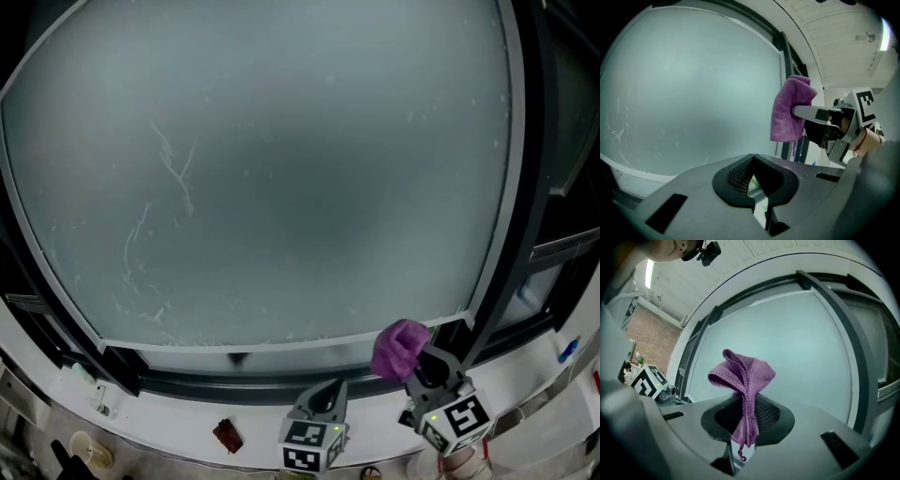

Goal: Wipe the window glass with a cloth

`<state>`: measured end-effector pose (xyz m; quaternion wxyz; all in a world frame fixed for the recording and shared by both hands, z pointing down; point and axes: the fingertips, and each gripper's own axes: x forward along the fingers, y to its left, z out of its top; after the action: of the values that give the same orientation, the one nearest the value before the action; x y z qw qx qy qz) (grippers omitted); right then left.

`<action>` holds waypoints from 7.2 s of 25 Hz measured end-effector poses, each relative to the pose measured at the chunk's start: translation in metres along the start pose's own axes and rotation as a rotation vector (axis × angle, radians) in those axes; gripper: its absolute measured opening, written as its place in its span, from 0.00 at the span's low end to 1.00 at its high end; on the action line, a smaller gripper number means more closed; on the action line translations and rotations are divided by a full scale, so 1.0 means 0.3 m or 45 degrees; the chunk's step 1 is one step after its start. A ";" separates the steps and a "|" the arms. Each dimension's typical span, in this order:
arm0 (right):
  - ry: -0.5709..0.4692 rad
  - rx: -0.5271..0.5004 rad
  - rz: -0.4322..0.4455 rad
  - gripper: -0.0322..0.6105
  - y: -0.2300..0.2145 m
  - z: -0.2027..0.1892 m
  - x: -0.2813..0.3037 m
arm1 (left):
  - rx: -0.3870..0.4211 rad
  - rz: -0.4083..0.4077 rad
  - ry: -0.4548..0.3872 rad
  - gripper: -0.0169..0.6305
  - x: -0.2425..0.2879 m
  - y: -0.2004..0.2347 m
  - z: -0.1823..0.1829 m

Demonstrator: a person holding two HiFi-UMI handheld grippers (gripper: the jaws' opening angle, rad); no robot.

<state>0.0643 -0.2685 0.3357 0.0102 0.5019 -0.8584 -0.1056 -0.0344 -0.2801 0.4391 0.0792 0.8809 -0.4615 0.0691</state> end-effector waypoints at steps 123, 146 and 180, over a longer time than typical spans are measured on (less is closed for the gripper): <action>-0.162 -0.336 0.246 0.13 -0.278 0.425 0.775 | -0.096 0.380 0.006 0.03 0.188 0.251 0.036; -0.033 -0.293 0.243 0.13 -0.231 0.294 0.958 | -0.123 0.474 0.016 0.03 0.114 0.316 0.015; 0.142 -0.263 -0.331 0.13 -0.979 0.118 0.550 | -0.054 0.227 0.036 0.03 0.317 0.200 0.055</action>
<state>0.2307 -0.5441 0.2303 0.0954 0.6101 -0.7690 -0.1655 -0.0294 -0.3934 0.4461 0.0977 0.8333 -0.5384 0.0786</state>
